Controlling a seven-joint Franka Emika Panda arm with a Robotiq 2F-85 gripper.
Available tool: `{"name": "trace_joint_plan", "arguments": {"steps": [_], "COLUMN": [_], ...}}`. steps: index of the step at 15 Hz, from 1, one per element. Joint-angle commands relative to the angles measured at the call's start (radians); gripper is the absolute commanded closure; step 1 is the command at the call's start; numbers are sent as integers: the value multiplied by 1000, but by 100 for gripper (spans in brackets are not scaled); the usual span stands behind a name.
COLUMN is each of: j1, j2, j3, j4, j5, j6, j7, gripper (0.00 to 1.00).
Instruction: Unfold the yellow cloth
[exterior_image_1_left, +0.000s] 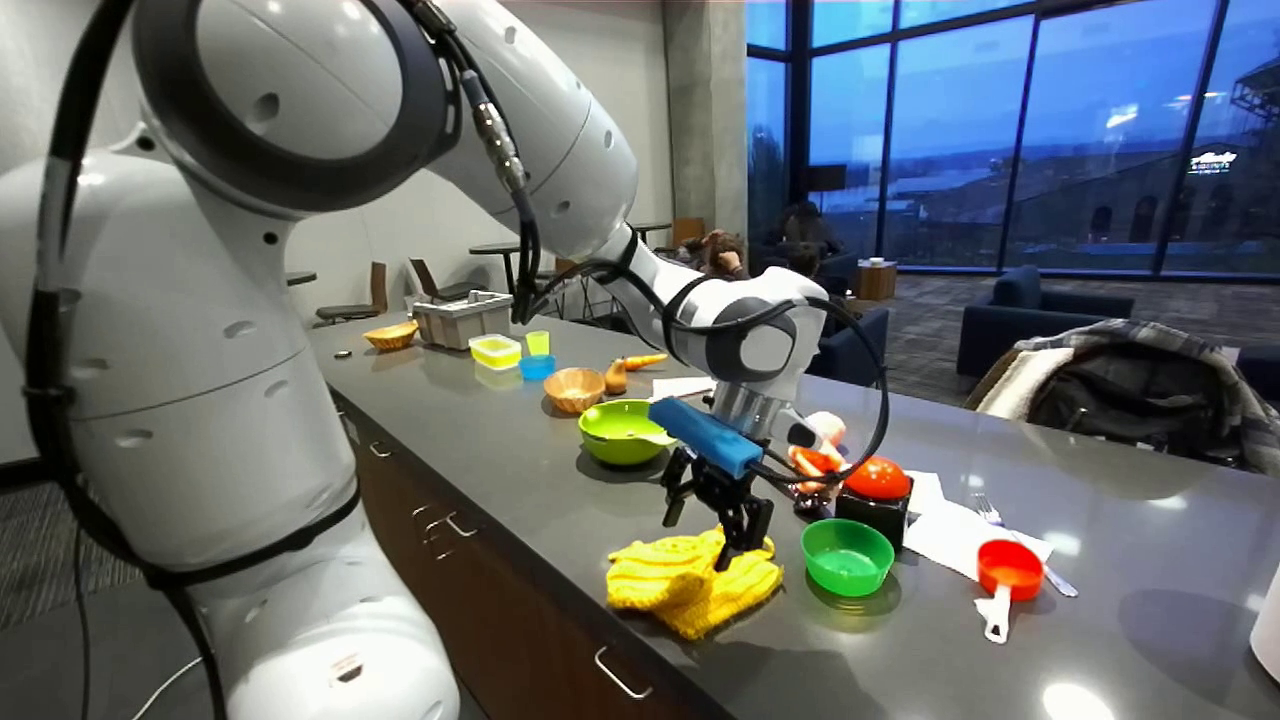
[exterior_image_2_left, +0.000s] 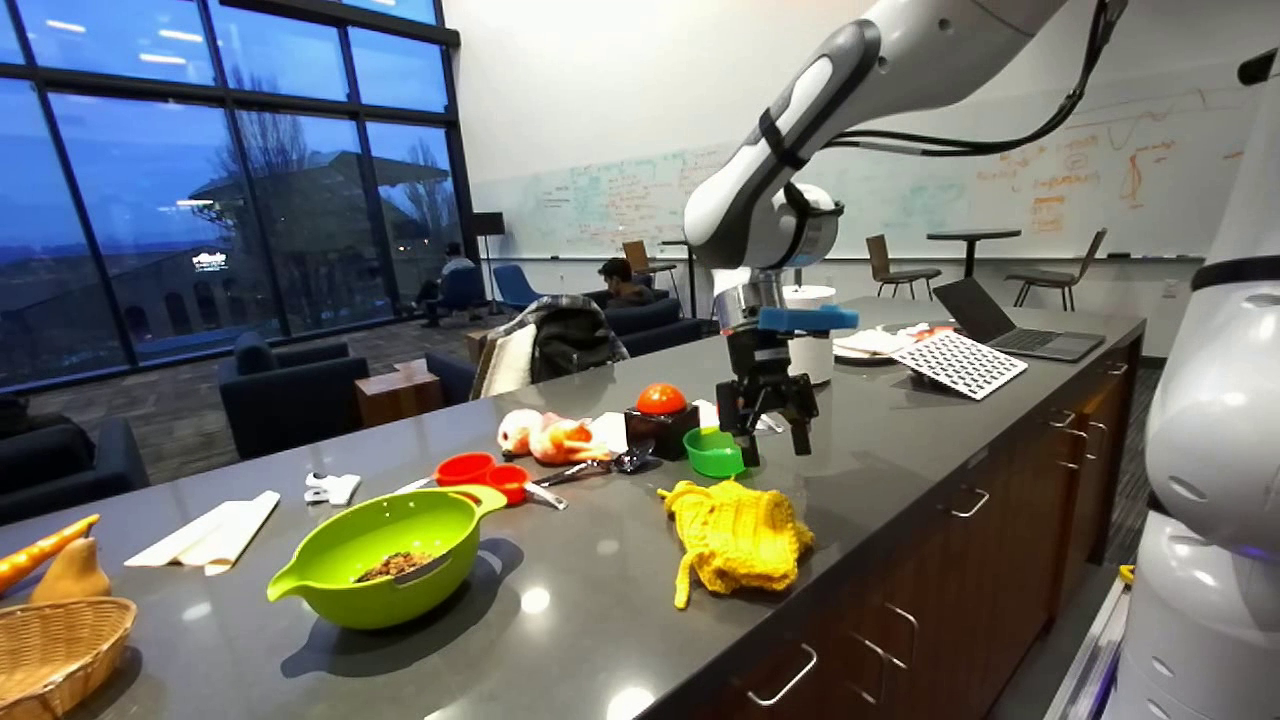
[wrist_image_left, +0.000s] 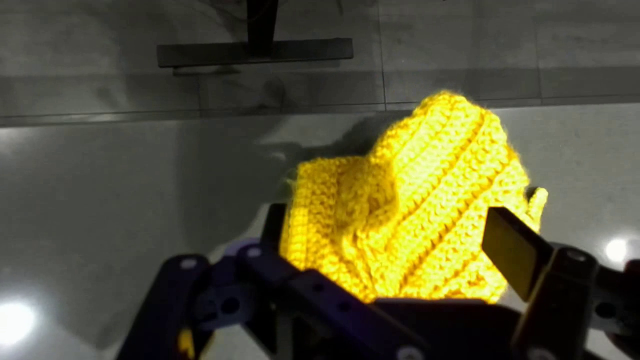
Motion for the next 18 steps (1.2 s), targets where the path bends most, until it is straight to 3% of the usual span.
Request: {"name": "trace_joint_plan", "arguments": {"steps": [1,18], "j1": [-5,5], "j2": [-39,134], "j3": [-9,-1], "j4": [-45,39], "j5": [51,94], "j6": [-43,-34], "j7": [-19,-325], "gripper": [0,0]}}
